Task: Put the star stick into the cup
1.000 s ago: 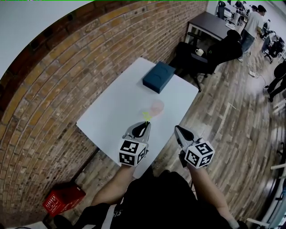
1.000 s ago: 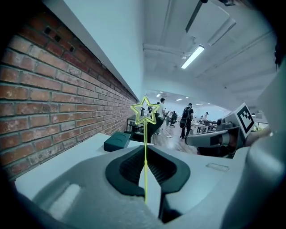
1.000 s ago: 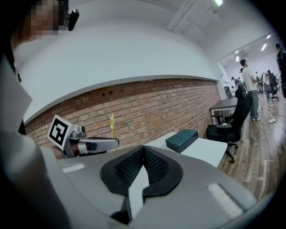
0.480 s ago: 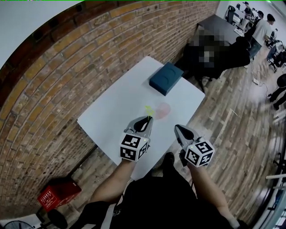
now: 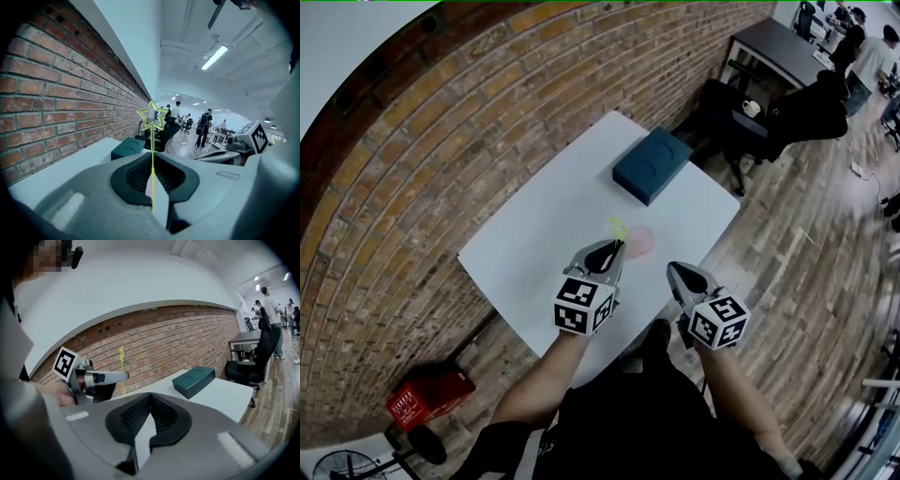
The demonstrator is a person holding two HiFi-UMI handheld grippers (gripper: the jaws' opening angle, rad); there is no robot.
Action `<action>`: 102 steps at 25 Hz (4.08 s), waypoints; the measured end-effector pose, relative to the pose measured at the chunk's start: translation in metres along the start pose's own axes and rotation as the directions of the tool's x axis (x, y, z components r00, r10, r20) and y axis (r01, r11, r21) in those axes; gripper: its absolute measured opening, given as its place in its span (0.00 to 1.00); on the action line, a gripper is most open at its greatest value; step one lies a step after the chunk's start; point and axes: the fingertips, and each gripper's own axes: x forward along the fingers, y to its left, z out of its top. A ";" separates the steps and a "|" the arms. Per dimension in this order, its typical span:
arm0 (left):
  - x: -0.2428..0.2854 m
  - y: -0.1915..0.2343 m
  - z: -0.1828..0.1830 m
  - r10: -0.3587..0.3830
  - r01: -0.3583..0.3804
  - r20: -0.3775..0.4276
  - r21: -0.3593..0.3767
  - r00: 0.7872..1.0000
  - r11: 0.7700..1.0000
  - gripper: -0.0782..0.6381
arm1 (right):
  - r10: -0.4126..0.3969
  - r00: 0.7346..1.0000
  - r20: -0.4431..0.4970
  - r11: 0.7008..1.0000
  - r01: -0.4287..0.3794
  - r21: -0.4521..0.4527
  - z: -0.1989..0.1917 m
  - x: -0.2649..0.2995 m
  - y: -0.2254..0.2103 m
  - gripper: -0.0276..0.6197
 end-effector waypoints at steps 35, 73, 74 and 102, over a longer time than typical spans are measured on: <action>0.121 0.010 -0.012 -0.076 0.077 0.029 -0.047 0.997 0.996 0.14 | 0.009 0.995 -0.098 0.997 -0.002 0.071 -0.029 0.000 -0.059 0.04; 0.074 0.018 -0.027 -0.021 0.023 -0.049 0.038 0.999 0.999 0.39 | 0.005 0.995 -0.099 0.996 0.003 0.085 -0.029 -0.024 -0.027 0.04; 0.068 0.017 -0.022 -0.027 0.029 -0.035 0.035 0.999 0.999 0.39 | 0.005 0.995 -0.095 0.997 0.003 0.080 -0.028 -0.023 -0.025 0.04; -0.088 -0.022 0.023 0.074 -0.079 0.116 0.033 0.990 0.996 0.12 | -0.049 0.983 0.179 0.987 0.076 -0.143 0.036 -0.121 0.056 0.04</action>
